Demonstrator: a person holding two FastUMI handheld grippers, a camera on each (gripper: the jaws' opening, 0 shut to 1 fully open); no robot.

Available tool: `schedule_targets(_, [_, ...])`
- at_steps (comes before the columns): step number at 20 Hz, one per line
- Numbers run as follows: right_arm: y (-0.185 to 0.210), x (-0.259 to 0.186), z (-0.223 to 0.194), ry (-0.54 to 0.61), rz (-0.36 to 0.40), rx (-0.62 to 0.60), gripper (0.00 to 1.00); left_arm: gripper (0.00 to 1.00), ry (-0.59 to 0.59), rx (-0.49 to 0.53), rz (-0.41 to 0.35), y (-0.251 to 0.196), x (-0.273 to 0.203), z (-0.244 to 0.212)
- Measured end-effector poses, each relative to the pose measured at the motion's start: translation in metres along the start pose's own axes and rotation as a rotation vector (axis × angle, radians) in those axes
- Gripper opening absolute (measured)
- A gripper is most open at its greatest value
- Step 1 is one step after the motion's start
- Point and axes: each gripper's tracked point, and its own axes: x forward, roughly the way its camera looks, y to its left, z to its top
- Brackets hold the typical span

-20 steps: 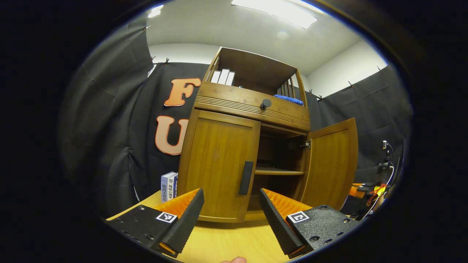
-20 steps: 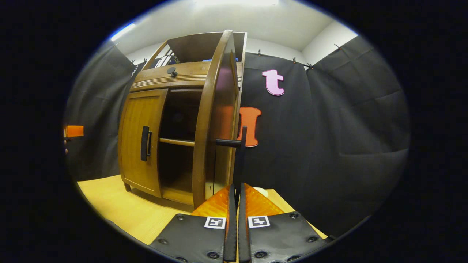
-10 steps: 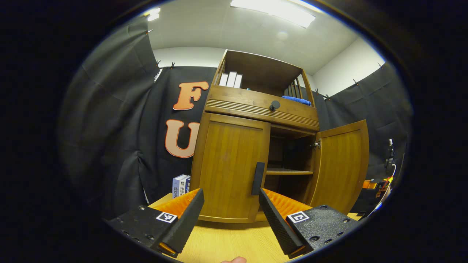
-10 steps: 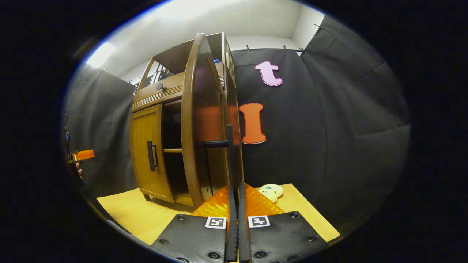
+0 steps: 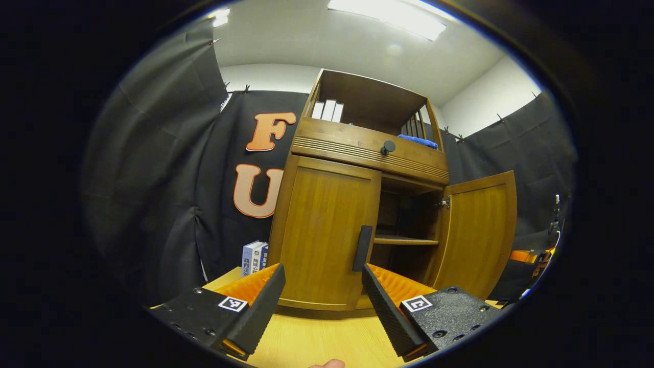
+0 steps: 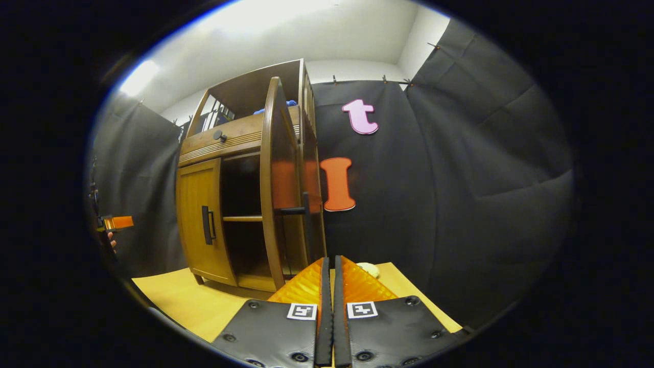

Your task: Open the right door of the double-door shoe cabinet with the right hand, and open the left door with the left hand.

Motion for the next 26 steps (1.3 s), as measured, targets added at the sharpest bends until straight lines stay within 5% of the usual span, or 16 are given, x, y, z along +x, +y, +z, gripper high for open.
schedule_targets(5, [0.007, -0.044, 0.041, -0.03, -0.112, -0.038, 0.08, 0.95, -0.002, -0.003, 0.009, 0.007, -0.001, -0.002])
schedule_targets(11, [0.084, -0.064, 0.071, -0.089, -0.066, -0.107, 0.08, 0.95, 0.025, -0.052, 0.017, 0.01, 0.0, -0.016])
schedule_targets(19, [0.164, -0.045, 0.03, -0.027, 0.041, -0.034, 0.05, 0.95, 0.04, -0.031, 0.01, 0.01, 0.014, -0.022])
schedule_targets(25, [0.176, -0.041, 0.011, 0.002, 0.053, -0.083, 0.98, 0.95, 0.051, -0.002, -0.026, -0.012, 0.052, -0.031])
schedule_targets(26, [0.179, -0.043, 0.012, -0.002, 0.055, -0.088, 0.99, 0.95, 0.046, -0.002, -0.037, -0.019, 0.063, -0.029])
